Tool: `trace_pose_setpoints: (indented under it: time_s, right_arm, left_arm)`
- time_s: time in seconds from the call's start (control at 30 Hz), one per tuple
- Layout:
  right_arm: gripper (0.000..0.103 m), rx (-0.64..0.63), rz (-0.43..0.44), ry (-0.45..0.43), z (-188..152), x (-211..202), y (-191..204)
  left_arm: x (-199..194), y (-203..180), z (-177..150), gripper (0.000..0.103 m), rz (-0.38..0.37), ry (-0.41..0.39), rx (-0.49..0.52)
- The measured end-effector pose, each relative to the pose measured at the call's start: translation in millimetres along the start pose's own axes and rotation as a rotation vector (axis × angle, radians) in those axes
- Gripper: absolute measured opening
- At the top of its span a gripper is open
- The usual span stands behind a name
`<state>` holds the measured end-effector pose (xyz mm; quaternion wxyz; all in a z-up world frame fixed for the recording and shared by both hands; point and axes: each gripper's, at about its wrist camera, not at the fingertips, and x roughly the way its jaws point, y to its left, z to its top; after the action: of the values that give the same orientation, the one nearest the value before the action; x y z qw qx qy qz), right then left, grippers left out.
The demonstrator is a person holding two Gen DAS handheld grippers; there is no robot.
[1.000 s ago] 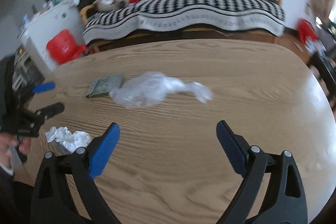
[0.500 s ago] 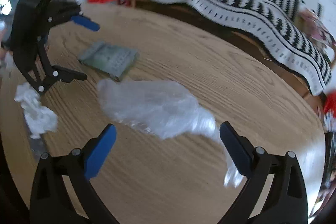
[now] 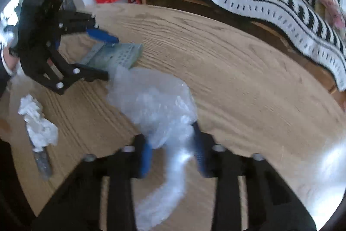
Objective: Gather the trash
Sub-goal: 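Grasp the clear plastic bag with the right tool while the left tool grasps the cigarette pack, then carry the plastic bag and cigarette pack over the trash bin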
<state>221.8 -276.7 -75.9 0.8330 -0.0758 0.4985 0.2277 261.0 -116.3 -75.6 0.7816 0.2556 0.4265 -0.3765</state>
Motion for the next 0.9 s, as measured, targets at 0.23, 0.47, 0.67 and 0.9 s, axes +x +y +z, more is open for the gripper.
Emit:
trace_pose_setpoints:
  time_s: [0.23, 0.47, 0.67, 0.9]
  right_arm:
    - [0.025, 0.177, -0.042, -0.07, -39, -41, 10]
    - [0.025, 0.323, -0.147, -0.153, -108, -135, 18]
    - [0.025, 0.454, -0.288, -0.186, -200, -220, 8]
    - [0.025, 0.673, -0.413, -0.236, -333, -289, -20]
  left_arm:
    - [-16, -19, -3, 0.06, 0.109, 0.013, -0.085]
    - [-65, -55, 8, 0.06, 0.148, -0.021, -0.168]
    - [-102, -133, 27, 0.06, 0.126, -0.092, -0.143]
    - [-104, -267, 63, 0.06, -0.014, -0.173, -0.071]
